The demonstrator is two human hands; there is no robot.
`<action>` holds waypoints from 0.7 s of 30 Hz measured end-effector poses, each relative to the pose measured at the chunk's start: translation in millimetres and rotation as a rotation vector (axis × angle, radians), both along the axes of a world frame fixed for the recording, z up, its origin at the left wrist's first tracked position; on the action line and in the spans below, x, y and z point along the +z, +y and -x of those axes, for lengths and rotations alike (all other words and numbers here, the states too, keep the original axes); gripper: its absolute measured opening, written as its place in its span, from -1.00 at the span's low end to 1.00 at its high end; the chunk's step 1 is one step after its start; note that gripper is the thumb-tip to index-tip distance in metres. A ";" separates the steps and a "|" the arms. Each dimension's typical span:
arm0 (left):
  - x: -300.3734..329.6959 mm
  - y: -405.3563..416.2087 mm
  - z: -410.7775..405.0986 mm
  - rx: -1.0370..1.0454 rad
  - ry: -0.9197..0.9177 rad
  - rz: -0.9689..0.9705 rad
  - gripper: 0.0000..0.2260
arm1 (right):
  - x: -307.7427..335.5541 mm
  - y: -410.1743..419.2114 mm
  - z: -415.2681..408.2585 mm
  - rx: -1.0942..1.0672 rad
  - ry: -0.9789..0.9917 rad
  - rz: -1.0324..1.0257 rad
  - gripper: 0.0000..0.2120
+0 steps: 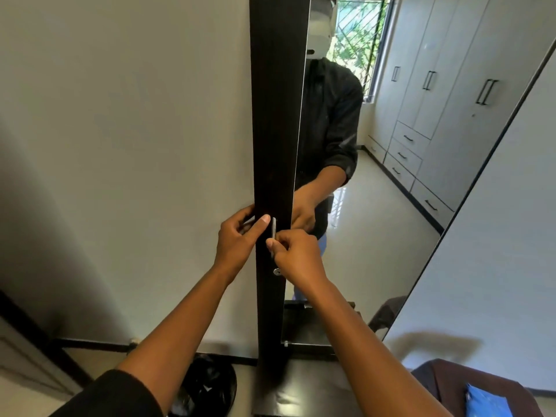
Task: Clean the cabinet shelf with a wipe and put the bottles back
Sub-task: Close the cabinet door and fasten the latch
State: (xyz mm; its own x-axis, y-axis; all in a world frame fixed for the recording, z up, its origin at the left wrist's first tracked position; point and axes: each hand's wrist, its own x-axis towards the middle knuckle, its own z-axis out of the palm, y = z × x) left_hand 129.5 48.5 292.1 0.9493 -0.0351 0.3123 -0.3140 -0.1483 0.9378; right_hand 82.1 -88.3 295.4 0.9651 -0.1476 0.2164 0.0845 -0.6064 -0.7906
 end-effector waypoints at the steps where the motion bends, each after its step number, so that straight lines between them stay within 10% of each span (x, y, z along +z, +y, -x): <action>1: 0.0 -0.3 0.3 0.008 -0.001 -0.005 -0.58 | 0.5 0.2 -1.3 0.000 0.001 0.000 -0.77; 21: 4.1 -3.0 11.1 0.114 0.069 -0.040 -0.56 | 3.7 -0.3 -11.9 0.035 0.030 0.017 -0.78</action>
